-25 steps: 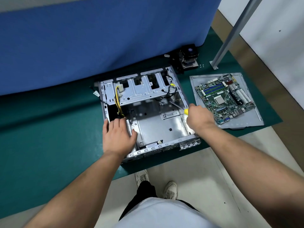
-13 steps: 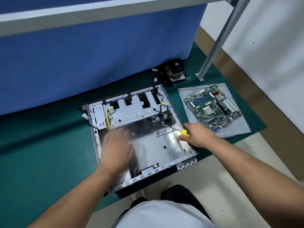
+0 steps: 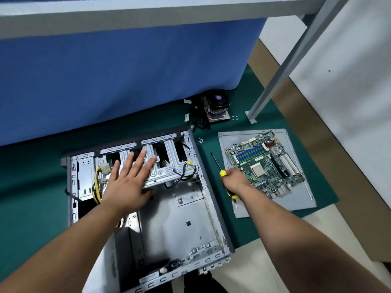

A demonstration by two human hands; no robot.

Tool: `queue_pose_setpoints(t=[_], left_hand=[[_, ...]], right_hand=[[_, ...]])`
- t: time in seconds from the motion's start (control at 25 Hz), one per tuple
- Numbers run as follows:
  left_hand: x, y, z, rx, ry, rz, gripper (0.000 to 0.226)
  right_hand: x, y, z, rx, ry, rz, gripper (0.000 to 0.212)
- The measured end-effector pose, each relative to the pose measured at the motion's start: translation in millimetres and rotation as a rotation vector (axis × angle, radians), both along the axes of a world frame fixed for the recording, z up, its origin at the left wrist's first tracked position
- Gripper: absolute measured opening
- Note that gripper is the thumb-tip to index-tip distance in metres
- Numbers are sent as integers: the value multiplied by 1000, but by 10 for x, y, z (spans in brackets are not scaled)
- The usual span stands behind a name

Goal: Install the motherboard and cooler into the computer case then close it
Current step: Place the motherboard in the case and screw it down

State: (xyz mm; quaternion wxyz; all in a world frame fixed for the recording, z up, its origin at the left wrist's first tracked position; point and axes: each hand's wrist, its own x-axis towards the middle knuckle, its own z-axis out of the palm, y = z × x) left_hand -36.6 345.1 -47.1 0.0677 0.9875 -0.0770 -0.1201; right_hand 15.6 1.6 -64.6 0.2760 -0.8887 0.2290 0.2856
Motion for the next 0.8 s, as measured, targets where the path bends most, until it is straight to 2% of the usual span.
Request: queue_pose_setpoints(t=[0.28, 0.44, 0.52, 0.6, 0.68, 0.72, 0.8], left_hand=[[-14, -11, -32, 22, -59, -6, 101], [14, -12, -41, 22, -54, -3, 101], [11, 3, -25, 19, -37, -6, 102], [1, -1, 5, -1, -33, -14, 102], [9, 11, 32, -50, -17, -35, 99], [13, 37, 44, -98, -8, -58, 96], [25, 154, 82, -224, 16, -108, 88]], right_hand=[[565, 326, -241, -240, -28, 15, 44], [544, 354, -280, -269, -137, 84, 55], [383, 346, -142, -201, -249, 79, 56], [56, 358, 108, 34, -340, 24, 56], [-387, 390, 429, 279, -268, 30, 64], [-624, 380, 559, 323, -203, 86, 70], [-1077, 354, 726, 283, -75, 234, 77]])
